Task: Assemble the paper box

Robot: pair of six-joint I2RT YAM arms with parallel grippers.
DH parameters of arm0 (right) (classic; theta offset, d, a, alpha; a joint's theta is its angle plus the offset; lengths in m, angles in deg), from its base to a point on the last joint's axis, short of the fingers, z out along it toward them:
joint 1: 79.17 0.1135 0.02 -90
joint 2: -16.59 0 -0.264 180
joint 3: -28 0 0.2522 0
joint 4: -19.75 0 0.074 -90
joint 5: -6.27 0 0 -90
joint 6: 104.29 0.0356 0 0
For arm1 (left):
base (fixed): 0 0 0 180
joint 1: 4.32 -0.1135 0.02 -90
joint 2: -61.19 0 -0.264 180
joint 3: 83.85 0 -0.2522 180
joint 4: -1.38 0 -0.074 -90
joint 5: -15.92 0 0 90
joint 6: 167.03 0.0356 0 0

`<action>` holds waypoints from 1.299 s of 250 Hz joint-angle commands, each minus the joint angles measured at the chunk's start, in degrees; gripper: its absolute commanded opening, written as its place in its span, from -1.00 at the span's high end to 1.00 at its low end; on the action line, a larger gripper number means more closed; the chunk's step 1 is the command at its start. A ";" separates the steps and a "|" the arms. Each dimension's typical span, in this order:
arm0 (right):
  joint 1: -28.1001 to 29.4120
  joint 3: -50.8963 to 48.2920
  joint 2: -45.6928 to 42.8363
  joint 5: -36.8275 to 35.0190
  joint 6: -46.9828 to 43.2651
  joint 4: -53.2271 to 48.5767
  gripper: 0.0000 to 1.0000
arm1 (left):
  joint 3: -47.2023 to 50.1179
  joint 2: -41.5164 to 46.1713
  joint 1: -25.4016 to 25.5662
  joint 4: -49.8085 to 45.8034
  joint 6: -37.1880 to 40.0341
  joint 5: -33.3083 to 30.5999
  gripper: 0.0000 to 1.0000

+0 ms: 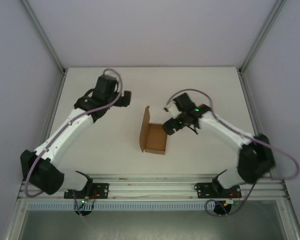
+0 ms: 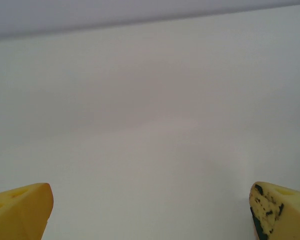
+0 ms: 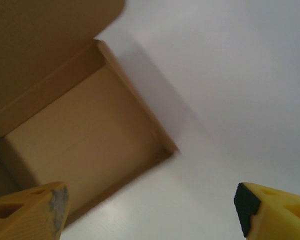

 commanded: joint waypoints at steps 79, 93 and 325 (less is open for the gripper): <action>1.13 8.33 13.11 -0.98 0.74 3.05 0.37 | 13.10 15.45 -1.80 -1.37 -10.34 -4.60 -1.00; 1.67 6.65 11.93 -3.72 3.18 4.68 0.48 | 13.18 15.65 -1.80 -1.30 -10.36 -4.60 -1.00; 11.02 -3.67 -13.64 -28.43 32.96 1.28 -0.58 | 8.03 2.87 -1.82 14.15 27.97 38.30 -1.00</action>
